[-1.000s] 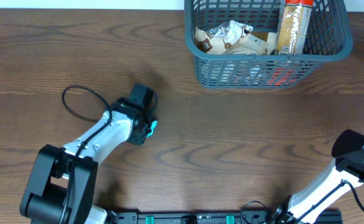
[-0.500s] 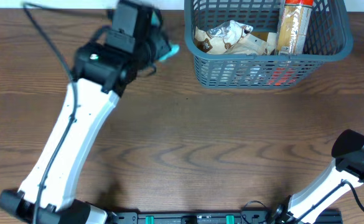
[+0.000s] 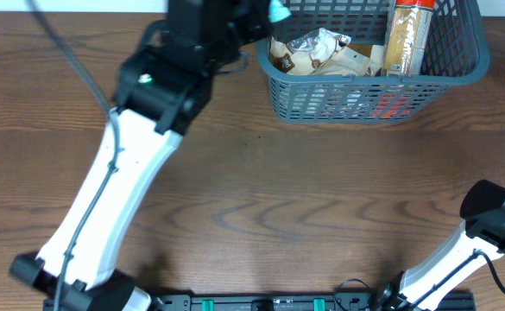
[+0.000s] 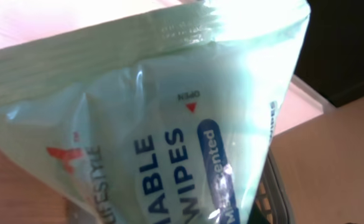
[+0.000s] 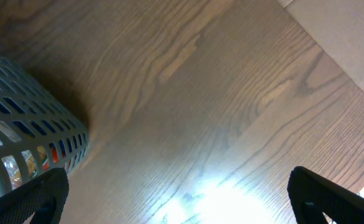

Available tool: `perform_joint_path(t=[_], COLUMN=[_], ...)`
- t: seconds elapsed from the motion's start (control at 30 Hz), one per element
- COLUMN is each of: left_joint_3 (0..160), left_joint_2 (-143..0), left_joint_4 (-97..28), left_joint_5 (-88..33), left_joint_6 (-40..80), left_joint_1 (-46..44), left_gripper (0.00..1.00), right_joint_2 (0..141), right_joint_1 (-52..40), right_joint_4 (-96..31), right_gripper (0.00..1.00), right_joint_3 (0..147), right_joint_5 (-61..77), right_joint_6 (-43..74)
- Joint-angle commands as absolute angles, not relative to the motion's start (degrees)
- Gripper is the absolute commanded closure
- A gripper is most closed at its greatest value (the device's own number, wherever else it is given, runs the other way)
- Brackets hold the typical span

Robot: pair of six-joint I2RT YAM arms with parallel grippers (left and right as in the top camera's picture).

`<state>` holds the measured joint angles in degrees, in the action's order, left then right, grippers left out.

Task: Pack container
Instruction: 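Lift the wet-wipes pack with the left gripper over the basket, then lower the pack into the basket and open the left gripper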

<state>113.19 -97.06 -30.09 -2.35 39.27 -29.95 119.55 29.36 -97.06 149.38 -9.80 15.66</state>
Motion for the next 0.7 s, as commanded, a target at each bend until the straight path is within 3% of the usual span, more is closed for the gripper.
perform_joint_path(t=[0.0, 0.3, 0.67], left_joint_3=[113.67, 113.78, 113.78], left_joint_2=[-101.08, -110.1, -116.51], left_joint_4=[-26.61, -18.24, -16.36], left_joint_5=[-1.52, -1.54, -1.63], left_joint_6=[40.42, 41.17, 40.18], left_joint_1=[-31.53, -33.74, -33.85], left_gripper=[0.94, 0.94, 0.95], right_joint_2=[120.03, 120.03, 120.03], right_joint_1=[29.65, 29.65, 29.65], right_joint_4=[-97.14, -97.14, -97.14], right_gripper=[0.01, 0.01, 0.01], right_joint_3=[149.14, 149.14, 149.14], right_joint_5=[-9.82, -9.82, -9.82], right_joint_6=[15.16, 15.16, 15.16])
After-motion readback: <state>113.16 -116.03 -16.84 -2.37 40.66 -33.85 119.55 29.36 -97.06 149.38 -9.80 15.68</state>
